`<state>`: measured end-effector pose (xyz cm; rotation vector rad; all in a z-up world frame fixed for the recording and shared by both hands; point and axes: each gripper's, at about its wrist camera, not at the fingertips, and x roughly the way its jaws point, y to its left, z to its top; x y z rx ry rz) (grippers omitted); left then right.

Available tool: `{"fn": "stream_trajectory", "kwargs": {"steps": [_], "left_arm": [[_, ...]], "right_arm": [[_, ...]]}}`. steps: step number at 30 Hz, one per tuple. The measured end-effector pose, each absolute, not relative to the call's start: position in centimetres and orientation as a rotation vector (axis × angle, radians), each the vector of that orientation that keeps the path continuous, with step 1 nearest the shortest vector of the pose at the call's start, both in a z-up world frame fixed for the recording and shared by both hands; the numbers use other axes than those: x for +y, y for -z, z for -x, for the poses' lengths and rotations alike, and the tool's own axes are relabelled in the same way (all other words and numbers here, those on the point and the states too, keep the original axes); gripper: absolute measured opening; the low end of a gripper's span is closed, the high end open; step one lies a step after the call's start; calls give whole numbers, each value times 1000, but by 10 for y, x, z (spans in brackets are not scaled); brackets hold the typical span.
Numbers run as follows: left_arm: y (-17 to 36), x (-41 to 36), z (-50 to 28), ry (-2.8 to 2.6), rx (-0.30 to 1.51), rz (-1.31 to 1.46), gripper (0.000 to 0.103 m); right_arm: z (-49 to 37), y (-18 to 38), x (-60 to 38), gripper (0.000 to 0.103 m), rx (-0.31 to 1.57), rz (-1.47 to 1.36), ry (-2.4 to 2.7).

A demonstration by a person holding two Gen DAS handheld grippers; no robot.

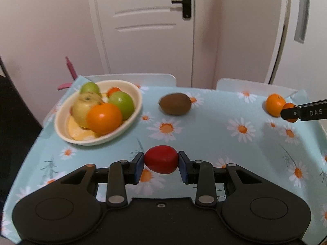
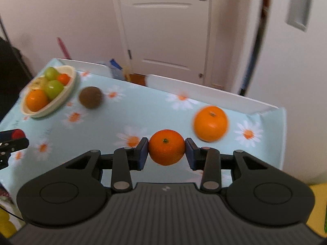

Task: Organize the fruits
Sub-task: 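Carry the red tomato into the bowl and open the left tool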

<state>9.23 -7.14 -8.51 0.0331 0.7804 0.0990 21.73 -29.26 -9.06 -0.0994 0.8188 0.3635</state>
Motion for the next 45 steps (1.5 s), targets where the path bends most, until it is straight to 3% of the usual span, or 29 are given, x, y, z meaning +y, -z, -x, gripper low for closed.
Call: {"fn": "stream_trajectory", "kwargs": {"steps": [21,45], "left_arm": [[22,64,-113,-120,689,-44,39],[81,168,-233,60,783,-79,39]], "right_arm": [[-225,31,-122,54,759,85,-454],[-295,77,-2,54,847,66,-317]]}}
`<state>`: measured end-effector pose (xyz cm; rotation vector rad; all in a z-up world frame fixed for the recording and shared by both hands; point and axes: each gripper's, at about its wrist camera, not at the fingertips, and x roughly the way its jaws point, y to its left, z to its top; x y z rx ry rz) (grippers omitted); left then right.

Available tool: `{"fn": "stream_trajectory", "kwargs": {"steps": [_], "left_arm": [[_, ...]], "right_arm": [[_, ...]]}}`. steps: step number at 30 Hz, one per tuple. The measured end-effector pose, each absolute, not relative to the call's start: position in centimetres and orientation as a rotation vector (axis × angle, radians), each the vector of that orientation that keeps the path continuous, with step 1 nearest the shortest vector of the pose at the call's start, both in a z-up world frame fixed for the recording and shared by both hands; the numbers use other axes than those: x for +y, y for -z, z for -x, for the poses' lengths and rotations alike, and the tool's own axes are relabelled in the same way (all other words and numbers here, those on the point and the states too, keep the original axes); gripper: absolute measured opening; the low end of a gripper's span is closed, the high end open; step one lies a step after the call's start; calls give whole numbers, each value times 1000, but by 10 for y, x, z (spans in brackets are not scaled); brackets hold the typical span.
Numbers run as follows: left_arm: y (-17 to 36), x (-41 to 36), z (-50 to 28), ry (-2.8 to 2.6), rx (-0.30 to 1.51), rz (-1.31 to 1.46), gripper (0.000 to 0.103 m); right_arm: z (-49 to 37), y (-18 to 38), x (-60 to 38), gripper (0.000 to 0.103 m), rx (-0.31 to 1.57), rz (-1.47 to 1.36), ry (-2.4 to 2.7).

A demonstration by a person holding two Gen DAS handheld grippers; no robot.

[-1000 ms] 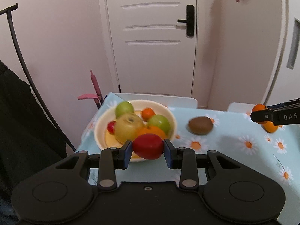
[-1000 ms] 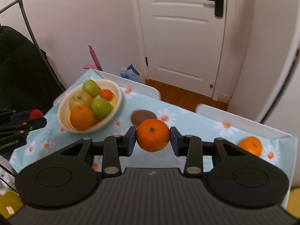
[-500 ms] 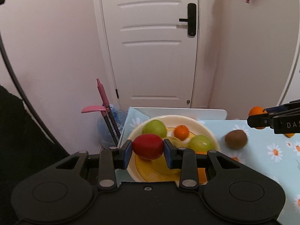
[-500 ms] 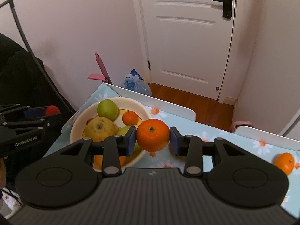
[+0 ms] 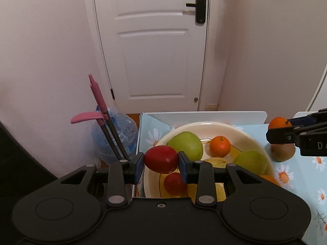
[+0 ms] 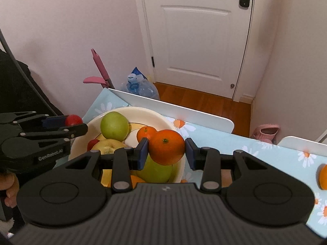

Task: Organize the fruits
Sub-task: 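Carry the red tomato into the bowl and open the left tool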

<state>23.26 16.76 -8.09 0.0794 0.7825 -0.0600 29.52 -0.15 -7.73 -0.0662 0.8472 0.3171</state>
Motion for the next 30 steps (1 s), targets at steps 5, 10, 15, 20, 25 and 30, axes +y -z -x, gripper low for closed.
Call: {"fn": "stream_trajectory", "kwargs": {"steps": [5,10,15,20,25,30], "left_arm": [[94,167,-242,80,806,-94,39],[101,168,-252,92,825,-87,40],[92,173,-248,81,768,-66,95],[81,174,-237,70,763,-65,95],[72,172,-221,58,765,-61,99],[64,171,-209,38,759,-46,101]], "right_arm": [[-299,85,3,54,860,53,-296],[-300,87,1,54,866,45,-275],[-303,84,-1,54,864,35,-271],[-307,81,-3,54,863,41,-285],[-312,80,-2,54,874,61,-313],[-315,83,4,54,882,82,-340]]}}
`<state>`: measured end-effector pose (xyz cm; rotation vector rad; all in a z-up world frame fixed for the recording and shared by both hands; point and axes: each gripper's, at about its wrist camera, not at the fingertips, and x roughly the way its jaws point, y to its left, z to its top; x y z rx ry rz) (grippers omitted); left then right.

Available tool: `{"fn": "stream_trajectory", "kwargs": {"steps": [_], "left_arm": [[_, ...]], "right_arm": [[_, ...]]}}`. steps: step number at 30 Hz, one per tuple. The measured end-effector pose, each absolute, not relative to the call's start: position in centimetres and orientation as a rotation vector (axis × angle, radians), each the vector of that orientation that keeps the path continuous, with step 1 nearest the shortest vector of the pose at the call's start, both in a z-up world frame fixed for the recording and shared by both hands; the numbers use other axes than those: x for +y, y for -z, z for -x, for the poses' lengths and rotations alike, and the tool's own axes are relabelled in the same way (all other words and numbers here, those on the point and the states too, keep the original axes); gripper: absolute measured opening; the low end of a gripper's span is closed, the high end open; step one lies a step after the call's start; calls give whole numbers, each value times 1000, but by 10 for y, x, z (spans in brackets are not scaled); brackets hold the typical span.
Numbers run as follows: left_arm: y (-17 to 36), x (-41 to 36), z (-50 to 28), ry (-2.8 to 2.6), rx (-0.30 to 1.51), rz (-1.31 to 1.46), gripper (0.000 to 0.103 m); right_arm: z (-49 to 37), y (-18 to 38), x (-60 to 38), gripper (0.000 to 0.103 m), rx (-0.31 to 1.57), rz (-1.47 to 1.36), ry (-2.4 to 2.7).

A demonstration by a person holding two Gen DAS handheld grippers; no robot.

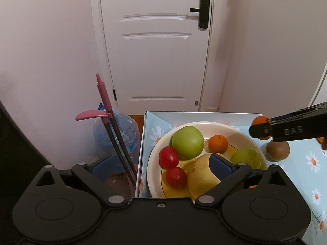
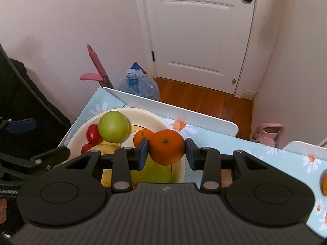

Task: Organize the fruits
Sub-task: 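Carry the red tomato into the bowl and open the left tool, then lower the mandarin into the bowl and open the right tool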

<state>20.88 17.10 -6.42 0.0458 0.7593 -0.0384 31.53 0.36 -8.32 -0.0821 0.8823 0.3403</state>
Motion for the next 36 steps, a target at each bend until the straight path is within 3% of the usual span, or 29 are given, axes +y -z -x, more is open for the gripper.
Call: {"fn": "stream_trajectory", "kwargs": {"steps": [14,17,18,19,36], "left_arm": [[60,164,-183,-13,765,-31,102],[61,162,-180,-11,769,-49,102],[61,161,-178,-9,768,-49,102],[60,161,-177,-7,767,-49,102],[34,144,-162,55,738,-77,102]], "right_arm": [[-327,108,12,55,885,87,-369],[-321,102,9,83,854,68,-368],[-317,99,7,98,836,62,-356],[-313,95,4,103,813,54,-345],[-251,48,-45,103,798,-25,-234]]}}
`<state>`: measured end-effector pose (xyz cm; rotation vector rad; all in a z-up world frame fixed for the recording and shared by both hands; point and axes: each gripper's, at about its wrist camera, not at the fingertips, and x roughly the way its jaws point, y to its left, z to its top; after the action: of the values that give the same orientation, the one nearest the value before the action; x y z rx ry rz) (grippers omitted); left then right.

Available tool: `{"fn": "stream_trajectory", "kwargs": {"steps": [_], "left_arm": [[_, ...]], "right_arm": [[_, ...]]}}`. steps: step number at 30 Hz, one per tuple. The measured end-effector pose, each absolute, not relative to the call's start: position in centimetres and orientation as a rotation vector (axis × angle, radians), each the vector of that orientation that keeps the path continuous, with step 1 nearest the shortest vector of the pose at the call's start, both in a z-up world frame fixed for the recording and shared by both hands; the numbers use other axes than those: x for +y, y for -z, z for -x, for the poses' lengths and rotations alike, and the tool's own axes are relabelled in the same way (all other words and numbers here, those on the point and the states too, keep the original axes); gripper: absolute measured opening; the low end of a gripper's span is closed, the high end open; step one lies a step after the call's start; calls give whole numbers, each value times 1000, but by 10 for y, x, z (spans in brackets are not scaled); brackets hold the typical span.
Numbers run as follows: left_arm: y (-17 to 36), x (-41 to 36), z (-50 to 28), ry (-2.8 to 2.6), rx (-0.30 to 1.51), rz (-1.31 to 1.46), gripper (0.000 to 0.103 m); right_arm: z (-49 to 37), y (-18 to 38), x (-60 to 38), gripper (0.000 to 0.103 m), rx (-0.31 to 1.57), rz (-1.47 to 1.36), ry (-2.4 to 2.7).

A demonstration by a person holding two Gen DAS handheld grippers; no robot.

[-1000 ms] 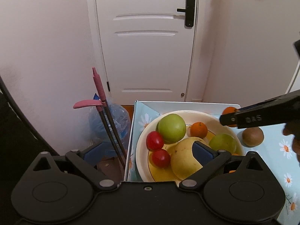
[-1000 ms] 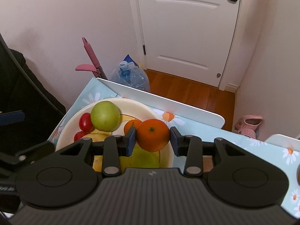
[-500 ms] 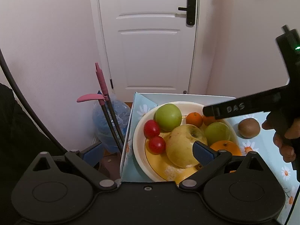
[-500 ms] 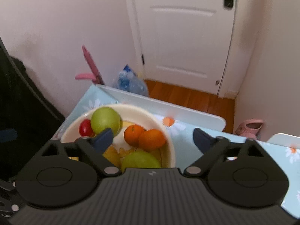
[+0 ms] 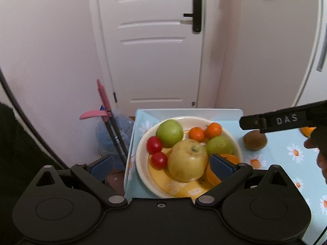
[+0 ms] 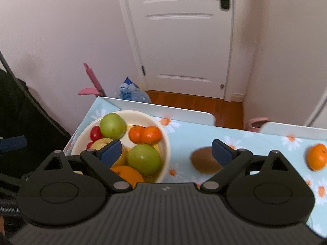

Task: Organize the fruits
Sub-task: 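Lower the mandarin into the bowl and open the right tool, then move both tools back toward the kiwi and last orange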

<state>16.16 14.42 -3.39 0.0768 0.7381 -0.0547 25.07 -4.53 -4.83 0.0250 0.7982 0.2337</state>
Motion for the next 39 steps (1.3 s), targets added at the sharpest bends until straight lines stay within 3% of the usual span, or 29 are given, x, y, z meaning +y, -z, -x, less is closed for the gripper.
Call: {"fn": "stream_trajectory", "kwargs": {"steps": [20,39], "left_arm": [[-1,22,-133,49,648,-99,102],[56,-93,-171,-76,658,-99,102]], "right_arm": [[-194,19,-222,103,733,-24,-146],[-243,88,-348,103,813,2,-182]]}}
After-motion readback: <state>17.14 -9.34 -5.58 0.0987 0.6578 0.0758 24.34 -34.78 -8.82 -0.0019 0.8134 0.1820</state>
